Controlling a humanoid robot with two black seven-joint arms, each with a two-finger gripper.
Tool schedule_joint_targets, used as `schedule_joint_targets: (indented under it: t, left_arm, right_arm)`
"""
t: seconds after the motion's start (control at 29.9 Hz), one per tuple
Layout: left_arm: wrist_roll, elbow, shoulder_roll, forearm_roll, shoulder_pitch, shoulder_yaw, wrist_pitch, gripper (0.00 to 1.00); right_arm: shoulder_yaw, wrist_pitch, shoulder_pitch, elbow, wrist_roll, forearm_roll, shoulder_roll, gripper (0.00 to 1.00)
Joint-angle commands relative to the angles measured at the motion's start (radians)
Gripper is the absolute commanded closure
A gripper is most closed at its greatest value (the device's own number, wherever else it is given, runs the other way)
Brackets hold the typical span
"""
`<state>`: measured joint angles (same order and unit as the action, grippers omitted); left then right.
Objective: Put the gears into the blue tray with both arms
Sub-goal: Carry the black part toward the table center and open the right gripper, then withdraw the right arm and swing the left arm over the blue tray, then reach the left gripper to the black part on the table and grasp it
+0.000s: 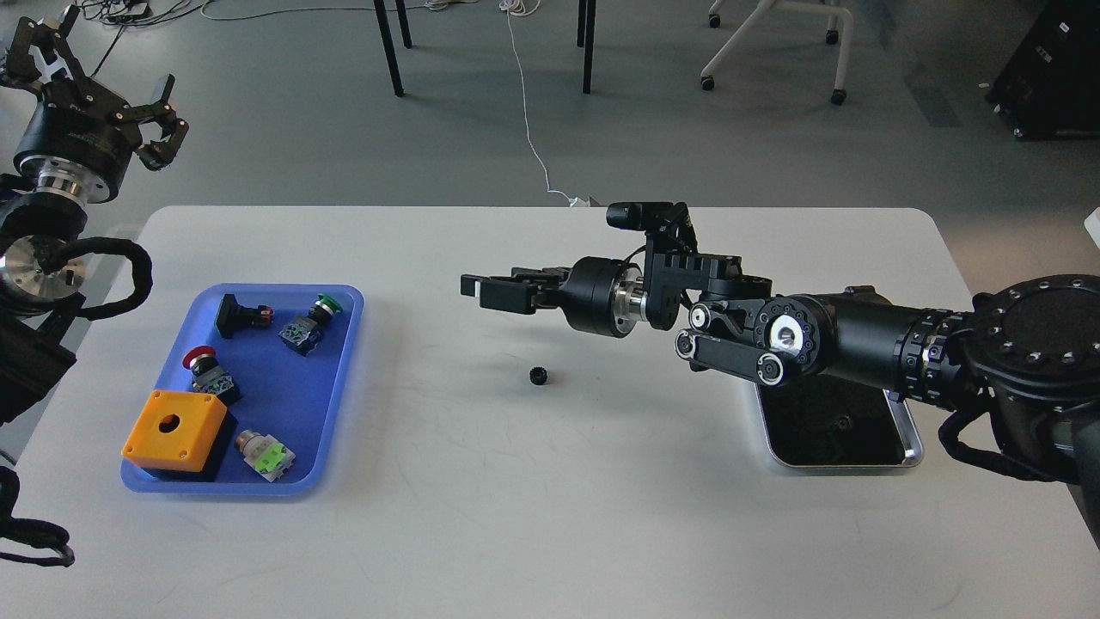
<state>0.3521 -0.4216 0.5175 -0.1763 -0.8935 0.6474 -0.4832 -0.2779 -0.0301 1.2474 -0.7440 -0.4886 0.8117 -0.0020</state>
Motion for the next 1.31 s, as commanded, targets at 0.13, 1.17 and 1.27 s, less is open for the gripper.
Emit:
schedule_joint_targets:
  t: [0.13,1.17,1.27]
  left_arm:
    - [-0.016,-0.143,0.084,0.027,-0.019,-0.032,0.006,0.02]
    - [-0.120,-0.872,-0.126,2.026,-0.137,-0.264,0.136,0.11]
    - [-0.122,-0.814,-0.218,2.101,-0.139,-0.319,0.144,0.12]
  right_arm:
    - [0.395,0.128,-0.028,-0.002,0.000,-0.019,-0.260,0.03]
    - [0.845,0.489,-0.494,0.000,0.000,-1.137,-0.656,0.02]
    - [0.893,0.519,-0.551,0.000,0.000,-1.160,-0.656,0.02]
